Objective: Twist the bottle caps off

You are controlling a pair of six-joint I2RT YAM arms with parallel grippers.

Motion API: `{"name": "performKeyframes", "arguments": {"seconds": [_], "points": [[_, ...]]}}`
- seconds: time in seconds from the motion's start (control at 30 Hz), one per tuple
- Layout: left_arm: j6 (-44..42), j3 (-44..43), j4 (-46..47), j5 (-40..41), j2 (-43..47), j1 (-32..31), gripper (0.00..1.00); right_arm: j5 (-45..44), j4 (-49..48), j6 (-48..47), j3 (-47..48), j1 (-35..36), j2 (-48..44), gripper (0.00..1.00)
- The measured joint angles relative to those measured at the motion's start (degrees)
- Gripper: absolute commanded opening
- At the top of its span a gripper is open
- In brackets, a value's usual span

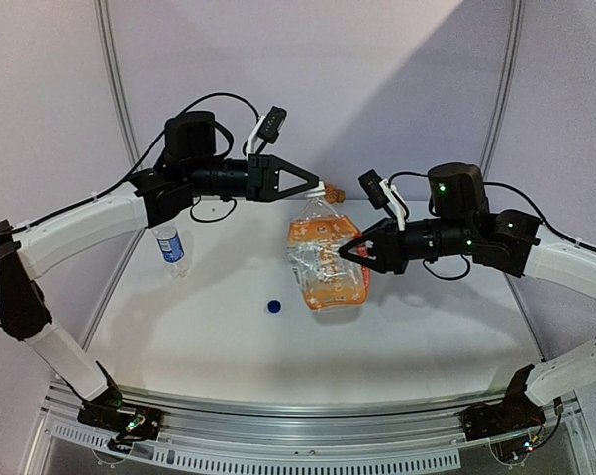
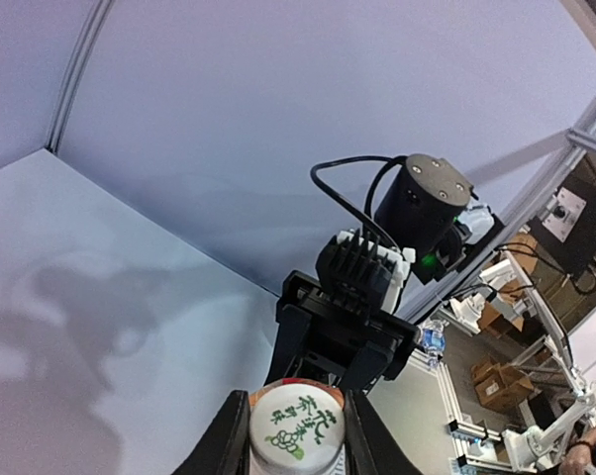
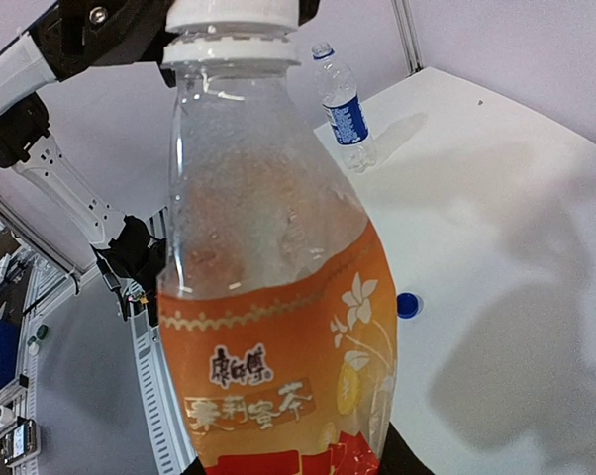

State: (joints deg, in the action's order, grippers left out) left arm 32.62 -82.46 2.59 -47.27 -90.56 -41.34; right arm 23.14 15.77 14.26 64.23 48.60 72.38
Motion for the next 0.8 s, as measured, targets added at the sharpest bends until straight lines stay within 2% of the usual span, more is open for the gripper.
{"name": "performKeyframes", "arguments": {"seconds": [0.23,0.33,0.57,0.67,0.8], "points": [[-0.13,-2.12,-3.67,3.58,-1.14,-0.44,0.13,-2.95,1.68,0.02,0.87,-0.02,0.46,0.0],[0.46,-6.51,-9.07,11.47,-3.17,-1.66,0.13,-8.26,4.76,0.0,3.61,-0.02,1.81,0.0],[7.65,-23.78,-24.0,33.22,-13.38,-3.72,0.16,-24.94,16.79,0.76,18.03,-0.02,11.98,0.0],[10.19,-28.79,-29.51,38.23,-17.35,-4.44,0.16,-29.11,20.02,1.07,20.24,0.02,14.82,0.0],[11.89,-31.1,-33.38,40.65,-19.63,-5.27,0.2,-30.56,22.45,1.09,20.31,0.04,15.65,0.0]]}}
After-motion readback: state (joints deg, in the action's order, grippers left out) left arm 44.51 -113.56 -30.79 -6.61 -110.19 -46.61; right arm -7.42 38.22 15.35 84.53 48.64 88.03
